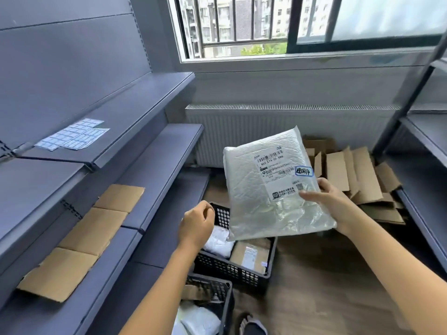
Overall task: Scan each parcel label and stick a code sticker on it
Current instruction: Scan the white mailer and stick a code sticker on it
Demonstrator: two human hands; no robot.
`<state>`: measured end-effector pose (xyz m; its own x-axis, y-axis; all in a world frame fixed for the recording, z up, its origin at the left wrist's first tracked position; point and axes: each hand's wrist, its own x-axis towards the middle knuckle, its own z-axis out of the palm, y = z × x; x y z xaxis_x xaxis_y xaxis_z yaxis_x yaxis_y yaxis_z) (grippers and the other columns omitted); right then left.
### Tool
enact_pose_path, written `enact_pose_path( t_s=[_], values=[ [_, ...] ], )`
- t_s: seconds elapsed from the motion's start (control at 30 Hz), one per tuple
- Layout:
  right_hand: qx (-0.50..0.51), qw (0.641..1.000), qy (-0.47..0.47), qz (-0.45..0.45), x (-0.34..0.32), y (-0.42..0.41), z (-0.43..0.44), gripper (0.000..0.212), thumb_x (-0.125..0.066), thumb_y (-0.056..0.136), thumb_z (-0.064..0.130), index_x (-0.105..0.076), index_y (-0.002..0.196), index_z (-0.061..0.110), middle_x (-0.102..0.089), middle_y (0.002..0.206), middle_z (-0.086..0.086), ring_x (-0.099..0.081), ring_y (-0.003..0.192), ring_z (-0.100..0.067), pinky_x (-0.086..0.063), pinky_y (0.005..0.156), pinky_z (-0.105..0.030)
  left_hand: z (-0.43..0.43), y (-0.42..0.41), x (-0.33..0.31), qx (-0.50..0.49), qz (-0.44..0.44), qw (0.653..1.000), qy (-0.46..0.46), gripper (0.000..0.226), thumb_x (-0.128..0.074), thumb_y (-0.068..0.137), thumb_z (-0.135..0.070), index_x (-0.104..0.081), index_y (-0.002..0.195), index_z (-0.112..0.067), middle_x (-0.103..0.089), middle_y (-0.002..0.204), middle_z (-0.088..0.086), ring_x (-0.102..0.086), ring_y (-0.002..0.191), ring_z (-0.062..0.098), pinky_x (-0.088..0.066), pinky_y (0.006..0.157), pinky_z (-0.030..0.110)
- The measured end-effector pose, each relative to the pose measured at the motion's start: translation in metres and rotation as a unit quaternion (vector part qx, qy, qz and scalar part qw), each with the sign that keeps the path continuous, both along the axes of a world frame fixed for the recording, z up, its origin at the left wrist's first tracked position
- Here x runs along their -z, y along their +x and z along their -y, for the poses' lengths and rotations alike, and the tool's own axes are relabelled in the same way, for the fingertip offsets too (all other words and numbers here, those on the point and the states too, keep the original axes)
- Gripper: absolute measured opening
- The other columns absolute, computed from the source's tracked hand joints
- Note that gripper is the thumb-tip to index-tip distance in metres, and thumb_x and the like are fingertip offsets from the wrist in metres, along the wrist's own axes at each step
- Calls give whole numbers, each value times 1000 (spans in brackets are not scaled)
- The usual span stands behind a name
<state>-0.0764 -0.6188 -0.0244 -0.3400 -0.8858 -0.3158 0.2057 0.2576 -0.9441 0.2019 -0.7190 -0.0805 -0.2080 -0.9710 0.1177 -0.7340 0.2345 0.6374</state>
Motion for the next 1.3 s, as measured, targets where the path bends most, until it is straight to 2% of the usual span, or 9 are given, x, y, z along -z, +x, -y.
enact_pose_path(
  t_s=[0.13,0.27,0.53,0.77,0.93,1.1,1.2,1.23,1.3],
  values=[
    [12,1000,4,-4,3,-24,55,50,-78,59,12,-53,103,14,-67,106,-18,-66,94,-41,-52,85,-55,61,-29,9,-2,-22,1000,20,18,-46,93,-18,-57,79,-19,-54,63,-11,-53,66,19,-34,59,27],
    [5,1000,9,-23,0,-43,110,53,-84,54,9,-54,97,15,-68,101,-15,-70,77,-29,-59,63,-40,118,-46,10,-3,-35,998,46,19,-44,92,-19,-56,77,-22,-60,69,-6,-56,69,19,-43,60,30],
    [-13,999,31,-10,16,-62,192,37,-72,73,6,-52,104,10,-65,109,-18,-69,83,-33,-58,65,-40,185,-69,21,-4,-57,996,71,18,-48,92,-25,-54,75,-24,-62,73,-5,-57,73,19,-47,67,32],
    [-89,995,45,-4,41,-61,283,32,-71,78,5,-53,104,9,-65,107,-17,-67,82,-30,-58,59,-33,218,-67,37,-104,-77,986,106,21,-45,94,-33,-54,76,-24,-63,75,-5,-57,74,19,-42,62,28],
    [-195,979,61,14,58,-64,351,27,-71,78,5,-52,97,13,-65,104,-16,-65,81,-33,-57,65,-44,232,-78,44,-204,-111,965,121,24,-47,95,-38,-52,76,-25,-55,69,-12,-51,68,10,-35,59,26],
    [-297,952,73,7,68,-70,409,26,-70,78,4,-52,96,12,-65,100,-15,-66,70,-27,-58,53,-35,235,-99,51,-317,-233,905,164,26,-52,93,-43,-59,94,-18,-61,92,-7,-56,87,10,-39,66,20],
    [-364,927,89,4,76,-67,433,25,-70,79,5,-52,95,12,-66,102,-15,-66,75,-29,-58,56,-37,228,-113,57,-354,-413,805,237,67,-70,69,-63,-58,108,-10,-66,105,1,-62,95,16,-49,79,28],
    [-388,917,93,8,78,-64,439,24,-70,79,5,-52,94,12,-66,103,-16,-66,76,-29,-58,57,-38,222,-118,62,-366,-467,766,247,74,-76,63,-60,-57,110,-7,-67,109,7,-64,98,21,-52,86,37],
    [-421,902,96,9,85,-57,446,22,-69,79,5,-52,91,13,-65,101,-16,-65,75,-26,-57,57,-35,213,-129,68,-400,-504,730,231,48,-77,76,-34,-56,107,-5,-66,111,13,-65,95,25,-52,89,42]
  ],
)
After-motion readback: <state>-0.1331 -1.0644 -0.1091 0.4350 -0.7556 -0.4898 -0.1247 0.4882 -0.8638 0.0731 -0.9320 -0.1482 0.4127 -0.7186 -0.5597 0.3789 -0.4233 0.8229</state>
